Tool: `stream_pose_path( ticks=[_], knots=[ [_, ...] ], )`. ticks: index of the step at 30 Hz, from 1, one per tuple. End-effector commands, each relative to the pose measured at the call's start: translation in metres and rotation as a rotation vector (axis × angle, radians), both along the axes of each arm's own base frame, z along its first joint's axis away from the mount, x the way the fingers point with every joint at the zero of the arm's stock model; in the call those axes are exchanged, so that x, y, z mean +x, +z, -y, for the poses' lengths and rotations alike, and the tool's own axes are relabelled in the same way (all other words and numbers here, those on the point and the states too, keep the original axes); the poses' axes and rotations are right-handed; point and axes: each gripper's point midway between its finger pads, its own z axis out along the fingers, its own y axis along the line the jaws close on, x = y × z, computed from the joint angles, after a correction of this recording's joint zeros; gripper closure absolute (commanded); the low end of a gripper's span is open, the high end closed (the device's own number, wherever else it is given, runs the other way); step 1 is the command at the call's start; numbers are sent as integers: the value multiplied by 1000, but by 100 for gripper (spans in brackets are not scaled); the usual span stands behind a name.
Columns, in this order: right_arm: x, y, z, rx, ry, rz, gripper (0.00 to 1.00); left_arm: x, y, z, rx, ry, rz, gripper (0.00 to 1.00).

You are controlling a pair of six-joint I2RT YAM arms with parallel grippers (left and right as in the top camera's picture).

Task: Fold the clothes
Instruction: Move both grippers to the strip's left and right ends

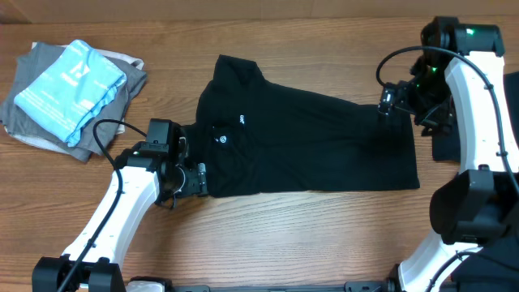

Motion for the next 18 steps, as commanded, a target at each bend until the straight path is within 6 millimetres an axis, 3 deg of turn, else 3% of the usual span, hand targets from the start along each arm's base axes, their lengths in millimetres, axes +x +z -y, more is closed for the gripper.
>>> stream_pose_path(
  ticks=[1,4,9,14,18],
  knots=[
    [-14,-11,28,-44,-133,-58,0,-1,-2,1,6,-23,-2,21],
    [-26,-30,39,-33,-163,-106,0,-1,-2,1,6,-24,-2,17],
    [-41,-69,54,-17,-202,-150,19,0,-2,-4,35,-19,2,15],
    [-60,-107,64,13,-226,-181,28,-1,-3,-8,56,-16,0,14],
    [-75,-131,66,24,-238,-201,44,-1,-3,-8,55,-16,0,14]
  ],
)
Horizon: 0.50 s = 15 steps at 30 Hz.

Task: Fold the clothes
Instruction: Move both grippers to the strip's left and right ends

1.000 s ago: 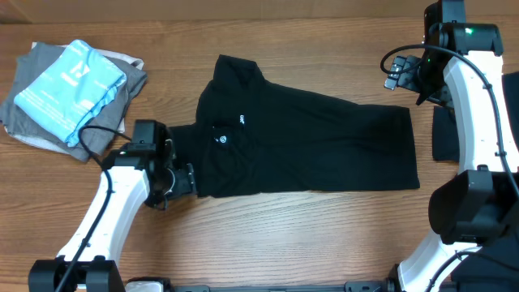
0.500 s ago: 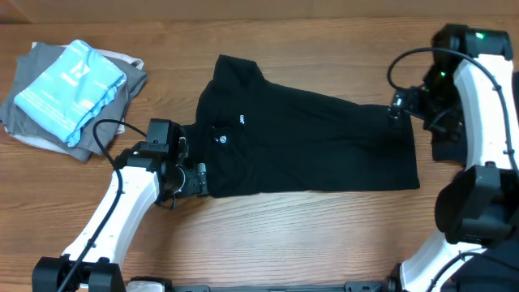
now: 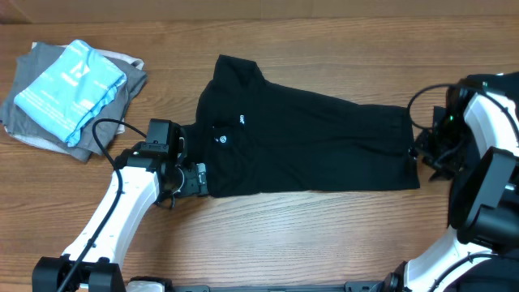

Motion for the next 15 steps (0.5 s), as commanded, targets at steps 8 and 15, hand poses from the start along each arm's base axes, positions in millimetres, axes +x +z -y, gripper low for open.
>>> stream_pose_path(
  ticks=[8,15],
  knots=[
    [-18,-46,-26,134,-49,33,43,1,-1,-2,21,-21,7,14],
    [-17,-60,-25,113,-60,63,62,2,-2,-2,23,-20,12,15]
  ],
)
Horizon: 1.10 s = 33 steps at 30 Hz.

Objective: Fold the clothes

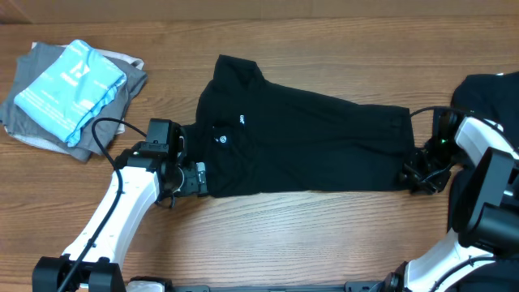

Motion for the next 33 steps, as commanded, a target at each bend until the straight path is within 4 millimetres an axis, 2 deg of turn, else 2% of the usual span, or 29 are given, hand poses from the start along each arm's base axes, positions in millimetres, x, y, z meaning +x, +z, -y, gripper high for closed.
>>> stream_pose_path(
  ticks=[1,5,7,8,12,18,23,28,33],
  knots=[
    [-2,-13,-4,14,-13,4,63,-1,-3,0,13,-22,-1,15],
    [-1,-15,0,-5,-10,8,73,-1,-2,0,13,-21,-1,15],
    [-1,-15,0,-7,-10,6,79,-1,-3,0,13,-21,-2,27],
    [-1,-15,0,-6,-10,6,80,-1,-3,0,13,-20,-3,33],
    [-1,-15,0,-6,-10,6,80,-6,-6,-2,16,5,-26,35],
    [-1,-15,0,-6,-10,7,79,-18,-27,-7,45,33,-85,26],
    [0,-15,0,-8,-10,11,78,-14,-36,-15,81,44,-88,25],
    [2,-15,1,-11,-10,21,78,-7,-21,-27,73,100,-97,24],
    [5,-16,2,-15,-10,32,78,1,-2,-44,52,173,-104,17]
  ],
)
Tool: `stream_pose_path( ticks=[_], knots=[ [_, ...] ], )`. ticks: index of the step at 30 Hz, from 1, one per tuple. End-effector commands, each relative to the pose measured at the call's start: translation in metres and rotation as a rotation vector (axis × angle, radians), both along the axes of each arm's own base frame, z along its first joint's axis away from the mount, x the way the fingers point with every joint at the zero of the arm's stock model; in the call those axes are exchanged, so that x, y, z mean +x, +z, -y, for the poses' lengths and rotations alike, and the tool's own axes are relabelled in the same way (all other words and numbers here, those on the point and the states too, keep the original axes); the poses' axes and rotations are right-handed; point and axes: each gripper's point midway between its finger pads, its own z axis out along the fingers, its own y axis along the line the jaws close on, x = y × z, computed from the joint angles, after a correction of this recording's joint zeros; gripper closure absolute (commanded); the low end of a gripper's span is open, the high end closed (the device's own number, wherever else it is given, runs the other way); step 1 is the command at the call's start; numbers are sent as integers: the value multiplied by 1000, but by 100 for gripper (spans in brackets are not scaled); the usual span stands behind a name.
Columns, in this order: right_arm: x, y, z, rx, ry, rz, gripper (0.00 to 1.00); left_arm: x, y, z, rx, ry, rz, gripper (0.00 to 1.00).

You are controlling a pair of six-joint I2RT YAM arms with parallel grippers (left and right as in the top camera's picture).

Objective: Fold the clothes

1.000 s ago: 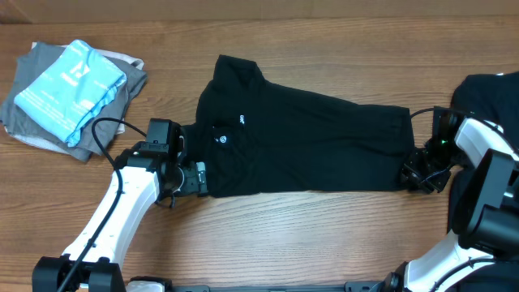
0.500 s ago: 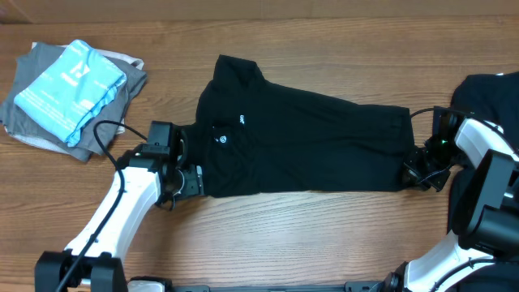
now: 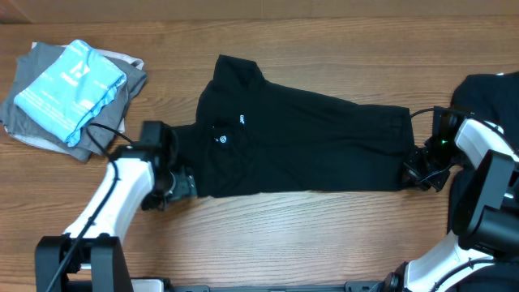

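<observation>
A black polo shirt [image 3: 308, 142] lies flat across the middle of the table, collar end to the left, with small white logos near its left part. My left gripper [image 3: 188, 183] sits at the shirt's lower left corner and appears shut on the cloth there. At the lower right corner my right gripper [image 3: 411, 173] is down on the hem, where the cloth is slightly bunched; it appears shut on it. The fingers themselves are mostly hidden under the wrists.
A pile of folded clothes stands at the far left: a light blue piece [image 3: 69, 85] on top of grey ones [image 3: 32, 122]. More black cloth [image 3: 486, 89] lies at the right edge, behind my right arm. Wooden table [image 3: 284, 235] runs along the front.
My left gripper has shifted a little to the left, and the shirt's lower left edge has come with it. The right gripper stays at the lower right corner.
At first my left gripper rested at the shirt's lower left corner while the right gripper was up by the upper right corner. The right gripper then stood beside the right hem, then down at the lower right corner, bunching it inward. Now the left has drawn its corner leftward.
</observation>
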Motion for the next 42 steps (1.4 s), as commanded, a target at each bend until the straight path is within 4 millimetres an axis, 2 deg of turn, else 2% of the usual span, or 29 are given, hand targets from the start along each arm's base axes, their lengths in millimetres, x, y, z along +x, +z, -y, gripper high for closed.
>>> stream_pose_path(
  ticks=[1,3,5,11,13,16,21,24,29,31,36,42],
  knots=[
    [-1,-15,2,-14,3,-5,78,19,14,-13,-1,51,50,19],
    [-1,-15,3,-14,3,-5,77,23,13,-19,0,71,69,21],
    [-1,-15,2,-14,3,-6,75,27,12,-21,0,74,83,18],
    [-1,-15,2,-14,3,-6,73,28,-1,-13,-39,23,78,14],
    [0,-15,1,-7,2,-2,73,33,-3,-4,-91,-19,90,14],
    [1,-15,0,-2,1,3,72,37,-7,3,-134,-69,96,25],
    [1,-15,0,-2,1,3,72,33,-21,3,-131,-66,48,32],
    [1,-15,0,-2,1,3,72,28,-30,6,-140,-70,8,44],
    [1,-15,0,-2,0,2,73,26,-36,6,-136,-74,-14,77],
    [1,-15,0,-2,0,3,78,27,-36,1,-106,-72,-11,94],
    [1,-15,1,-7,-12,1,96,32,-36,-18,0,-50,-3,96],
    [-1,-16,8,-50,-39,-16,96,34,-35,-42,142,30,4,96]
  ],
)
